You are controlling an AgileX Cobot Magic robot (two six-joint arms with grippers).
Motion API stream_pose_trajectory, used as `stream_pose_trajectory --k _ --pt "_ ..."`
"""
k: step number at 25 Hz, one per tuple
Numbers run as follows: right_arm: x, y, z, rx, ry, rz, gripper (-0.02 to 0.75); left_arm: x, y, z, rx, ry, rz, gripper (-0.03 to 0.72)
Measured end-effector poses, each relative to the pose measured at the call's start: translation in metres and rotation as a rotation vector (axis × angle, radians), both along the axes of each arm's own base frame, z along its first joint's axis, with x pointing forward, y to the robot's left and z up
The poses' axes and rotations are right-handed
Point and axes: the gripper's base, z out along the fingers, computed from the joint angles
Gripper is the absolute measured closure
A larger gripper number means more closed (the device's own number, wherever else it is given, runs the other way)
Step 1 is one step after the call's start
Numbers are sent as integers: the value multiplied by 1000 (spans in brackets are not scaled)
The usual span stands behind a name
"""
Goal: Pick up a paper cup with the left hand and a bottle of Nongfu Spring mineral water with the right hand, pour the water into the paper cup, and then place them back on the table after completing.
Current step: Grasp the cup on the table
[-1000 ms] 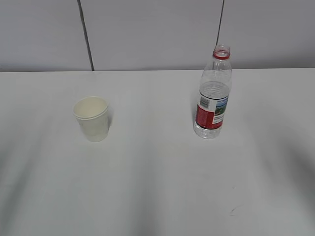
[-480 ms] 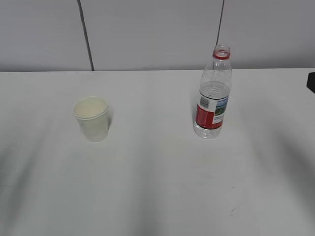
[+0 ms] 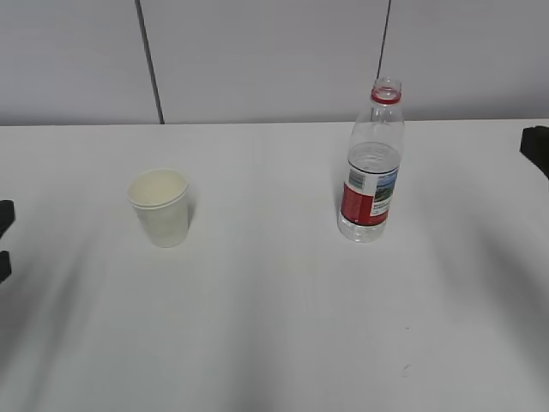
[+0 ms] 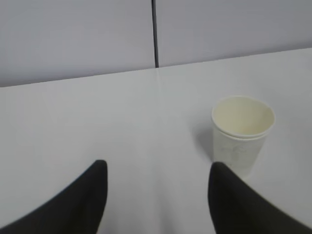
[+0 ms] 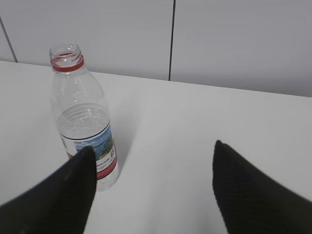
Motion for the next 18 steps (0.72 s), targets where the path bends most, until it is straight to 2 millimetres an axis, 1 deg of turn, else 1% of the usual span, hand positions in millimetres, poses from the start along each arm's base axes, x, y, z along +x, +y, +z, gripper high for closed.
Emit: stream_pose_trajectory --k 4,5,6,10,11,13,14,16,18 --pt "3 0 -2 1 0 1 189 17 -11 -19 -5 13 -50 274" --pt "4 1 -2 1 -1 2 189 22 -14 -26 -17 21 -64 278" --pt "5 1 -3 1 -2 2 189 25 -17 -28 -34 -2 -84 280" --pt "5 1 -3 1 0 2 189 39 -29 -53 -65 -27 -166 280" --pt "5 1 -3 1 0 2 189 41 -31 -59 -65 -18 -179 281" --pt "5 1 -3 1 0 2 189 44 -34 -79 -58 54 -194 282" --pt "5 1 -3 1 0 2 189 46 -34 -86 -52 79 -199 283" --pt "5 1 -3 1 0 2 189 46 -35 -96 -45 120 -200 283" --pt "5 1 -3 1 -2 2 189 47 -36 -100 -41 137 -205 283"
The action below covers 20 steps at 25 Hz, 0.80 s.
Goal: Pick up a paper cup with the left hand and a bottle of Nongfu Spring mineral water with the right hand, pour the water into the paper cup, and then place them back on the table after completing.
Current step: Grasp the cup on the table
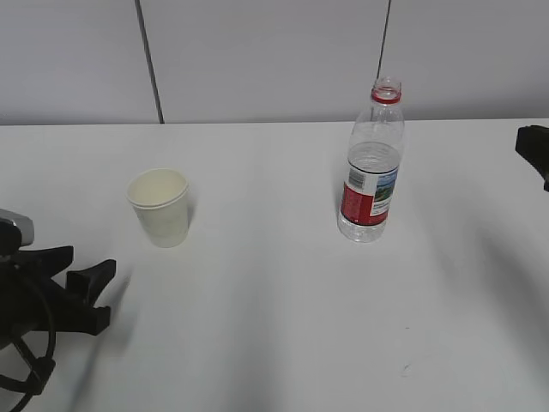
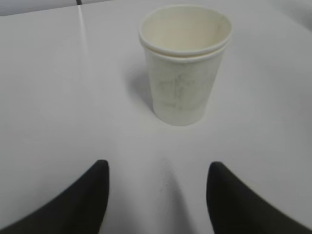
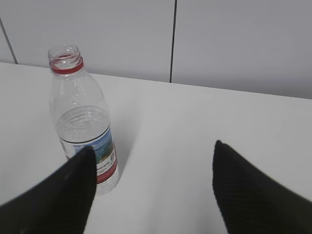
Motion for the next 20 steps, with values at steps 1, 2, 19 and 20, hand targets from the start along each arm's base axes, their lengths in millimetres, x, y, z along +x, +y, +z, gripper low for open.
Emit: stream_pose_trajectory --k 1,2,19,20 --pt "0 0 0 0 -2 0 189 0 0 0 0 0 -2 283" --pt "0 0 0 0 -3 0 189 0 0 0 -2 -4 -4 283" --pt "0 0 0 1 -6 0 189 7 -8 3 -8 -36 -65 249" --pt "0 0 0 1 -6 0 189 10 -9 4 -10 -44 -66 216"
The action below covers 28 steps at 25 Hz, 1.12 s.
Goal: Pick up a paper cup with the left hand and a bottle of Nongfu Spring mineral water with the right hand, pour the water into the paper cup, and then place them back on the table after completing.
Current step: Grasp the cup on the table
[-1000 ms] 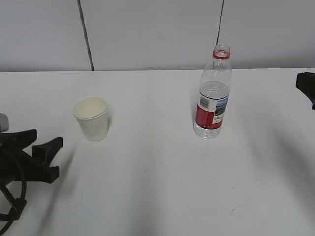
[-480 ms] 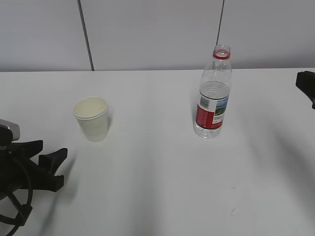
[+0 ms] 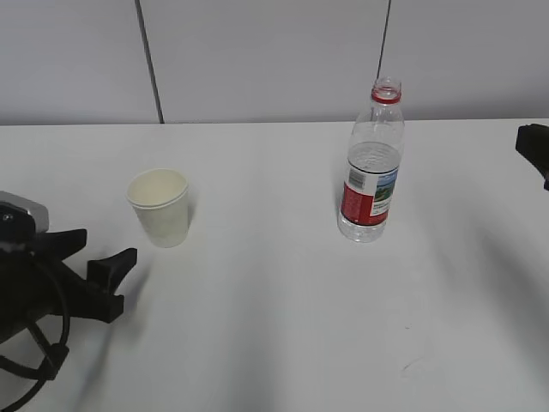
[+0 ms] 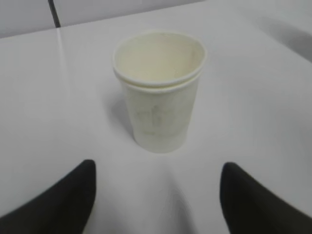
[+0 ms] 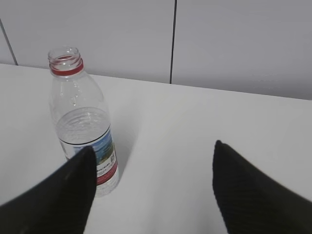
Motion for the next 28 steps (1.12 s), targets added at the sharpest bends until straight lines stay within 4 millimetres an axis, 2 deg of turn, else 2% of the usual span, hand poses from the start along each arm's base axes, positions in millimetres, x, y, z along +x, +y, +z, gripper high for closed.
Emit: stream_pose_trajectory --k 3,6,20,28 --pt "0 0 1 2 -16 1 189 10 -3 0 -15 -14 5 114" --pt "1 0 5 7 -53 3 189 22 -6 -3 -45 -13 16 76" --pt "2 1 8 12 -89 6 189 76 -25 -32 -115 0 7 81" --pt "2 1 8 12 -91 6 189 105 -34 -37 -172 -33 18 99"
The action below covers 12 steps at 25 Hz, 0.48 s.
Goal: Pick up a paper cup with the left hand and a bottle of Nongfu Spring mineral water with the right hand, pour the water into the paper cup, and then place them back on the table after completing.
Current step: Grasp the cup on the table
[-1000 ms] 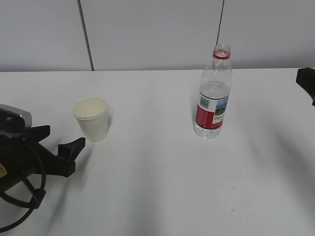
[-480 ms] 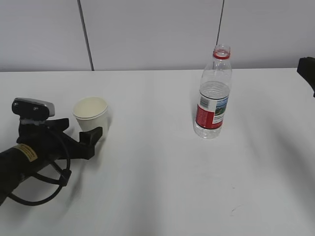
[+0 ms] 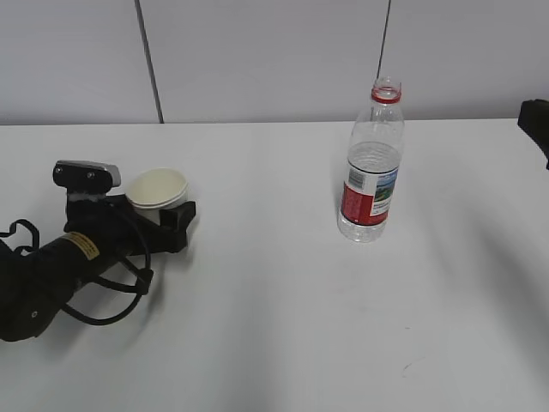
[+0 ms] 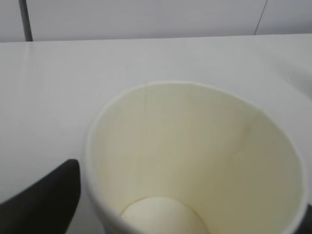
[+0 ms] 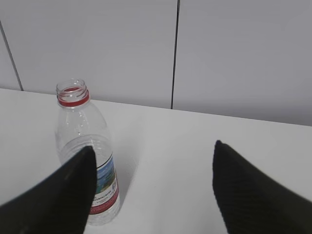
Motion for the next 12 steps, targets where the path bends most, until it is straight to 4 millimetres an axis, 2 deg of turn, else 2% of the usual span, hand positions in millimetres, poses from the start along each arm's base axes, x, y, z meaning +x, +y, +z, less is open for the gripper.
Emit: stream_pose_trajectory --k 12 --pt "0 0 0 0 -2 0 189 1 0 -15 7 35 2 101"
